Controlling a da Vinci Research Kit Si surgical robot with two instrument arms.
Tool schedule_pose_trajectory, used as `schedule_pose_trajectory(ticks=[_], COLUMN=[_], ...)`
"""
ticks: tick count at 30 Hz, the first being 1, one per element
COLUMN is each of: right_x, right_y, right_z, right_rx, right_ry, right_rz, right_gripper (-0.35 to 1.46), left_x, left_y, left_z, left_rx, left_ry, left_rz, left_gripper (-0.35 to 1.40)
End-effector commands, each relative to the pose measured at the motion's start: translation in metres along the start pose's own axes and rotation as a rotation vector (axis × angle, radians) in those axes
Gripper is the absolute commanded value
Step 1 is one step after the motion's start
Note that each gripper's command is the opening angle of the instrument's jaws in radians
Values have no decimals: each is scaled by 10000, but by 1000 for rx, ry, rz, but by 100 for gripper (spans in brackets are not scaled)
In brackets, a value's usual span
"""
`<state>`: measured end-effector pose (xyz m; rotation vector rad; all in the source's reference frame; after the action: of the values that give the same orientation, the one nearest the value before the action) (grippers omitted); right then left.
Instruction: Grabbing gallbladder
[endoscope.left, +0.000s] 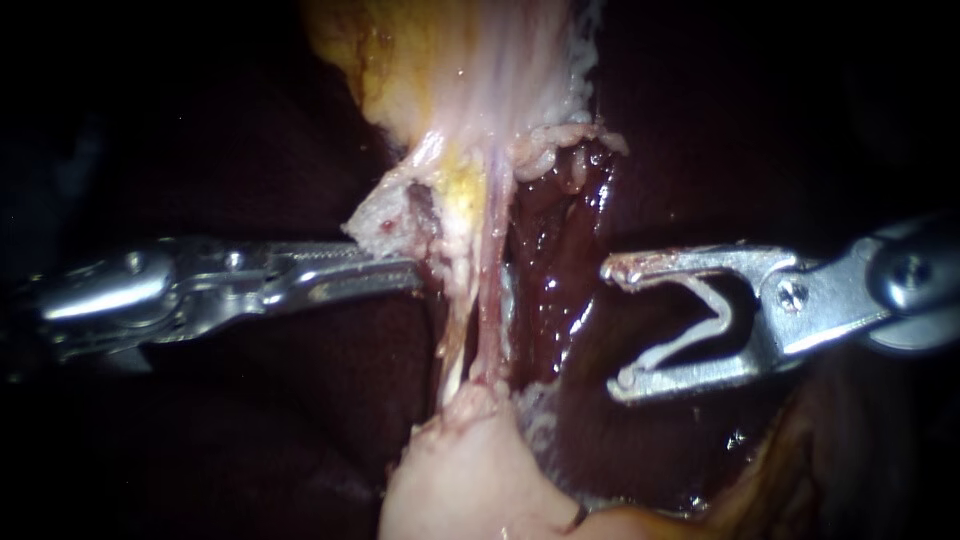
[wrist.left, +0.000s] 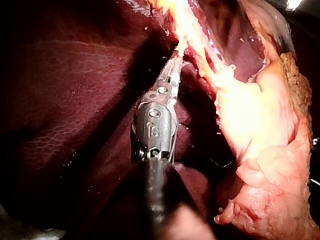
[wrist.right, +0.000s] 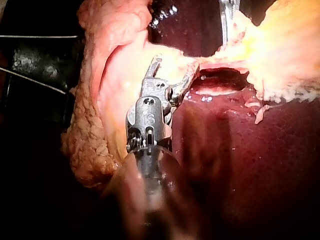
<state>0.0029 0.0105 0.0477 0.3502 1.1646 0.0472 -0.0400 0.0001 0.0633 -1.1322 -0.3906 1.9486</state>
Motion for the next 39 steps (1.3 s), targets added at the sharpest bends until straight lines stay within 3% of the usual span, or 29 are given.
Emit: schedule_pose_trajectory(ticks=[1, 6, 10, 12, 15, 18, 22, 27, 34, 39], right_x=[0, 0, 0, 0, -1, -1, -1, -1, -1, -1], right_y=[0, 0, 0, 0, -1, -1, -1, -1, -1, -1], right_z=[0, 0, 0, -1, -2, -2, -2, -2, -1, -1], right_rx=[0, 0, 0, 1, 1, 1, 1, 2, 1, 1], right_ry=[0, 0, 0, 0, 0, 0, 0, 0, 0, 0], right_rz=[0, 0, 0, 0, -1, -1, -1, -1, -1, -1], right_gripper=[46, 46, 46, 46, 46, 46, 46, 46, 46, 46], left_x=[0, 3, 7, 10, 13, 20, 36, 64, 94, 94], left_y=[0, 1, 0, -3, -7, -9, -8, -5, 2, 2], left_z=[-1, -6, -18, -29, -54, -75, -86, -83, -63, -53], left_rx=[0, 2, -4, -13, -28, -19, -6, 7, 11, 16], left_ry=[0, 0, -4, -9, -15, -16, -11, 47, 102, 106], left_rz=[0, -1, 27, 56, 91, 93, 96, 98, 92, 92], left_gripper=[-35, -35, 5, 42, 64, 69, 69, 68, 46, 22])
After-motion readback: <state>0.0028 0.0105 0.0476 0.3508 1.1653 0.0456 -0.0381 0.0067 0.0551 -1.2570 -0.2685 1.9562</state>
